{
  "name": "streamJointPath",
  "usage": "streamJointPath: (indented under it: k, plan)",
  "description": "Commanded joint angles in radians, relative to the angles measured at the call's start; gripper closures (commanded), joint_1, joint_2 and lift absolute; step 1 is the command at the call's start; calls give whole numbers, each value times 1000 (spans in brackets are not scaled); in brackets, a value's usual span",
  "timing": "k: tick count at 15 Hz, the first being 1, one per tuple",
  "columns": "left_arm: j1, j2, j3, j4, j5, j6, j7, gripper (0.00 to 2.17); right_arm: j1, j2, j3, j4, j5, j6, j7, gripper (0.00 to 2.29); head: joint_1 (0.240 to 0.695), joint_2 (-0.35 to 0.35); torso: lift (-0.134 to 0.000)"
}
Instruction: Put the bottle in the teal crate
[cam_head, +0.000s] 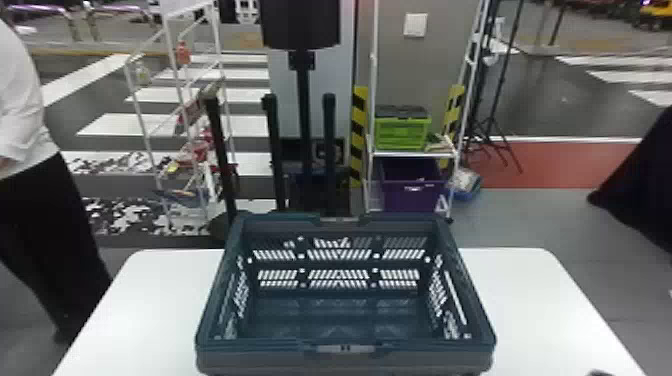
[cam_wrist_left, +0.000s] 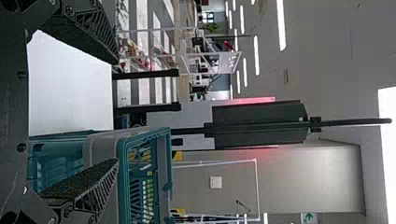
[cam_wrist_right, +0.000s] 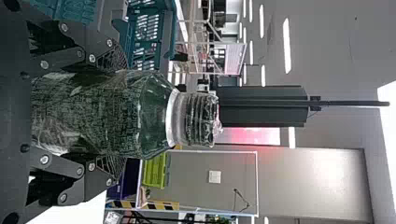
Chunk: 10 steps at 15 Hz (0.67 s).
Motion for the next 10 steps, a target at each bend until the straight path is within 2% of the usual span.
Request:
streamJointPath:
  k: [1, 3, 6, 10]
  plan:
    - [-1, 2, 0, 6, 0, 0, 0, 144, -28, 1, 0, -34, -7, 61, 0, 2169, 499, 0, 0]
    - [-1, 0, 0, 12, 0, -3, 0, 144, -57, 1, 2, -86, -5, 147, 0, 2169, 499, 0, 0]
    - [-1, 3, 0, 13, 0, -3, -1, 144, -132, 1, 0, -155, -2, 358, -3, 2169, 499, 0, 0]
    - [-1, 5, 2, 17, 2, -12, -1, 144, -275, 1, 9, -186, 7, 625, -11, 2169, 499, 0, 0]
